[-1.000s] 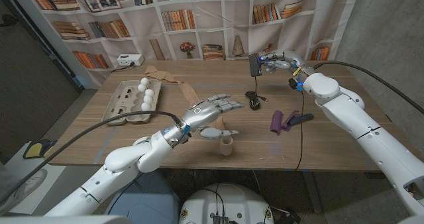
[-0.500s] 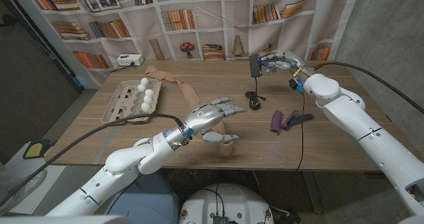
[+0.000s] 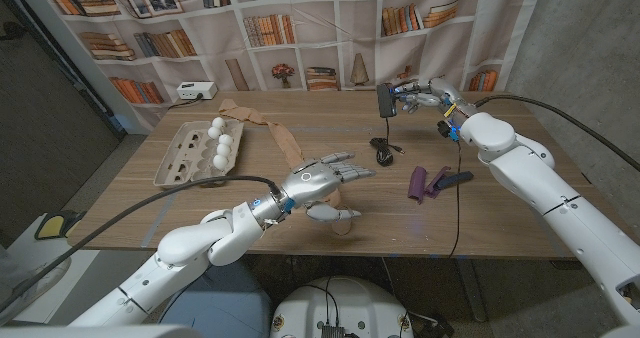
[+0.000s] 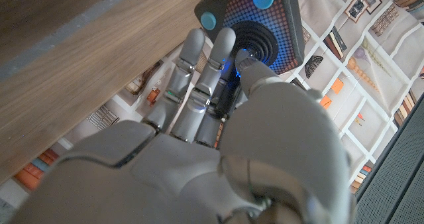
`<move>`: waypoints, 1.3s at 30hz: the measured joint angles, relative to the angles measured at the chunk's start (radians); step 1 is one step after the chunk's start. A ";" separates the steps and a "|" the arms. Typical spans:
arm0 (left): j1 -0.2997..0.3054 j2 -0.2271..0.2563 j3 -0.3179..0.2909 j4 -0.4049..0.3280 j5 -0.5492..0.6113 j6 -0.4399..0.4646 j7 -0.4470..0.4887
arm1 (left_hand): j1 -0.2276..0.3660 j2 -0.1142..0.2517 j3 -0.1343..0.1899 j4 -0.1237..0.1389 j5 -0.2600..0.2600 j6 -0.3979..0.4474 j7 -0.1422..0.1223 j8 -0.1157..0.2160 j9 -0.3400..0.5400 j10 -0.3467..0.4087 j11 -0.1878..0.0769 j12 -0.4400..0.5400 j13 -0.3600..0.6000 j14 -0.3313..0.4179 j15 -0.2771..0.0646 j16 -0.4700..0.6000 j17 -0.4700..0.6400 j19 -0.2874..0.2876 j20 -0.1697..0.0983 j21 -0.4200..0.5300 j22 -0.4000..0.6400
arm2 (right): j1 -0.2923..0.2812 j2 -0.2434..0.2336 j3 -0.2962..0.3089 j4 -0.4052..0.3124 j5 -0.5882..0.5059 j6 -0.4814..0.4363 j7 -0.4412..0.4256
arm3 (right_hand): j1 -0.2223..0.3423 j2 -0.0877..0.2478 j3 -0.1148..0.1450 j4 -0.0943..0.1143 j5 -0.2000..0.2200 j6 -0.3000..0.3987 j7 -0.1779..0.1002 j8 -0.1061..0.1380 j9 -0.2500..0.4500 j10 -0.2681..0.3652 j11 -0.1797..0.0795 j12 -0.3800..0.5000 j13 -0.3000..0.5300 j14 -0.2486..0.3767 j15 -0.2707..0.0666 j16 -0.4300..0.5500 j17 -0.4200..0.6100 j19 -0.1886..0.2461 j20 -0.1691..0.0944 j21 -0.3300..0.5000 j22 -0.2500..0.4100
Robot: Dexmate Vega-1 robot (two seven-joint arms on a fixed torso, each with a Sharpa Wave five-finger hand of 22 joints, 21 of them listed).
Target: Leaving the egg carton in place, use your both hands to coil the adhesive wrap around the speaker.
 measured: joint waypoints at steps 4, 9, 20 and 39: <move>0.006 0.003 -0.004 -0.012 0.011 0.004 -0.013 | 0.008 -0.002 -0.009 0.003 0.000 0.010 -0.002 0.001 0.000 0.000 0.000 0.000 0.007 -0.011 0.001 -0.006 0.000 0.087 0.021 0.026 0.005 | -0.007 -0.004 0.004 -0.007 0.002 -0.001 -0.001 | 0.000 0.000 0.000 0.000 0.000 0.000 0.000 0.000 0.000 0.000 0.001 0.000 0.000 0.000 0.000 0.000 0.000 0.000 0.000 0.000 0.000; 0.013 0.007 -0.009 -0.026 0.026 0.010 -0.023 | 0.009 -0.001 -0.019 0.005 0.000 0.005 -0.008 -0.009 0.000 -0.015 -0.003 -0.005 0.014 -0.021 0.008 -0.006 0.002 0.204 0.021 0.066 0.010 | -0.012 -0.007 0.008 -0.013 0.004 -0.003 -0.003 | 0.000 0.000 0.000 0.000 0.000 0.000 0.000 0.000 0.000 0.002 0.002 0.000 0.000 0.000 0.000 0.000 0.000 0.000 0.000 0.000 0.000; 0.025 0.013 -0.020 -0.059 0.060 0.023 -0.056 | 0.057 0.030 -0.010 -0.004 -0.008 0.093 -0.009 0.018 0.009 0.058 -0.028 0.022 0.026 0.051 -0.015 0.018 0.005 0.270 -0.024 0.084 0.019 | -0.024 -0.013 0.013 -0.025 0.009 -0.007 -0.007 | 0.000 0.000 0.000 0.000 0.000 0.000 0.000 0.000 0.000 0.002 0.002 0.000 0.000 0.000 0.000 -0.007 0.000 0.000 0.000 0.008 0.000; 0.033 0.025 -0.034 -0.100 0.100 0.026 -0.110 | 0.067 0.028 -0.006 -0.002 -0.016 0.161 -0.002 0.049 0.019 0.145 -0.044 0.048 0.047 0.127 -0.035 0.025 0.004 0.262 -0.049 0.081 0.018 | -0.027 -0.015 0.013 -0.030 0.012 -0.009 -0.007 | 0.000 0.000 0.000 0.000 0.000 0.000 0.000 0.000 0.000 0.004 0.004 -0.007 0.000 0.003 -0.003 -0.007 0.000 -0.002 -0.002 0.008 0.000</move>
